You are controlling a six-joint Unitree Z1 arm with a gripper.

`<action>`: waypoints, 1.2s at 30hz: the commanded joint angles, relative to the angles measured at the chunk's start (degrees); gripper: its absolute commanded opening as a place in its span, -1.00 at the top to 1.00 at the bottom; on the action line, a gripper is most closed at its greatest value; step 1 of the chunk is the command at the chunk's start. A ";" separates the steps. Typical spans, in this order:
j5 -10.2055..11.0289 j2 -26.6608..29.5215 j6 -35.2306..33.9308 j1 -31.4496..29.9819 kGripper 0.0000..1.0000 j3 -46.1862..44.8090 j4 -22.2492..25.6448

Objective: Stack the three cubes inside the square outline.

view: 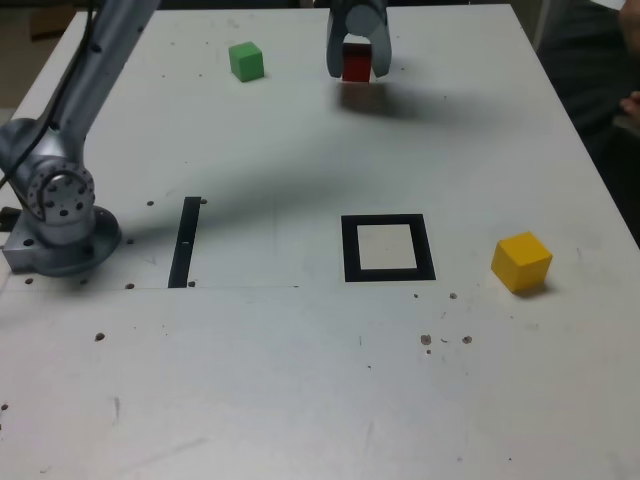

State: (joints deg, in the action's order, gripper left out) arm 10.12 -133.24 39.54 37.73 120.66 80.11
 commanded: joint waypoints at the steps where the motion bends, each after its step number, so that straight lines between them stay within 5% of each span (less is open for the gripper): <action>1: -0.50 2.15 -0.97 -0.94 0.35 -1.79 0.28; 21: -4.99 22.17 -13.38 -14.80 0.35 -29.12 -8.65; 36: -6.95 28.33 -28.36 -27.79 0.35 -39.24 -11.70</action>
State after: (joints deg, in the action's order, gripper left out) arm 3.22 -105.78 12.02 10.77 82.07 68.81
